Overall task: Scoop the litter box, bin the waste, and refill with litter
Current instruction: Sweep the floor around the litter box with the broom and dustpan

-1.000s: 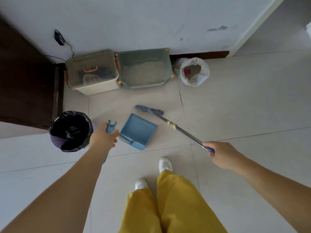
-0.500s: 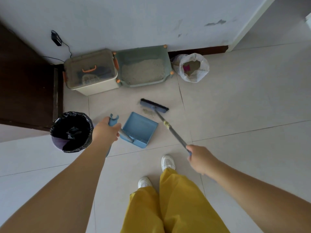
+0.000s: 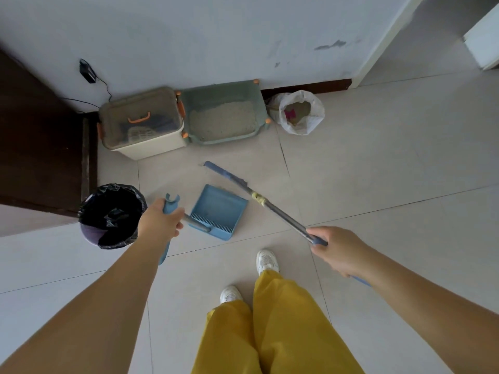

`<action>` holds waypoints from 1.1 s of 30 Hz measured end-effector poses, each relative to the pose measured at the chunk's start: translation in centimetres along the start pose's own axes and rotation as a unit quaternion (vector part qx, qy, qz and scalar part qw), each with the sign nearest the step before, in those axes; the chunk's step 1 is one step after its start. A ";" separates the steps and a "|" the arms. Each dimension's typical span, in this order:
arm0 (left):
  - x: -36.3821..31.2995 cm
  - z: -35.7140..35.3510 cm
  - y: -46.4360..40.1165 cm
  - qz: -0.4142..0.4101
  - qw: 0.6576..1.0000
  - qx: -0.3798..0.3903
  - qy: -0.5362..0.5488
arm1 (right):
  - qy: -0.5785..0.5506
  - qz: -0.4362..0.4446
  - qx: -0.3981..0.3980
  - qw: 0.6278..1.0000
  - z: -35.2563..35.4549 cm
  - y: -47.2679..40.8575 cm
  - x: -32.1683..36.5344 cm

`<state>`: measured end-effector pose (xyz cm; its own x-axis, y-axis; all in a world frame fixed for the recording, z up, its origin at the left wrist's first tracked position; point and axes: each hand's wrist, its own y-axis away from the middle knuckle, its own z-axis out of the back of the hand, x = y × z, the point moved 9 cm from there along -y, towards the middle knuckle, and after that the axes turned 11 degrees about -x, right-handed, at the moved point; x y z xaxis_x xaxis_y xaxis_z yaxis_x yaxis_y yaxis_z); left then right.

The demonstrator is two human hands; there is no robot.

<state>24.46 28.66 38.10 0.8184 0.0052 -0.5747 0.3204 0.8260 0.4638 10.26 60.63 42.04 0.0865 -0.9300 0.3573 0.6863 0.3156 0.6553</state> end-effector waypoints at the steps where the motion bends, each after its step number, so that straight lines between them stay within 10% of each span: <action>1: 0.2 0.1 0.3 -0.004 1.000 0.001 -0.002 | 0.008 0.000 -0.007 1.000 0.0 -0.6 0.5; 11: 2.1 1.7 1.9 -0.028 0.998 0.013 -0.055 | 0.154 0.022 -0.033 0.987 -3.8 -6.3 2.2; 21: 3.3 1.8 1.5 -0.003 0.999 0.006 -0.044 | 0.010 0.014 0.114 0.993 -4.5 3.1 1.3; 33: 5.7 4.5 3.4 -0.002 0.999 -0.004 -0.053 | 0.136 0.069 -0.021 0.988 -2.9 -3.0 4.4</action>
<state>32.36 28.97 39.49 0.8629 -0.0580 -0.5020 0.3207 0.8305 0.4553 10.69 55.09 39.67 0.3685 -0.8965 0.2457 0.6833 0.4405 0.5824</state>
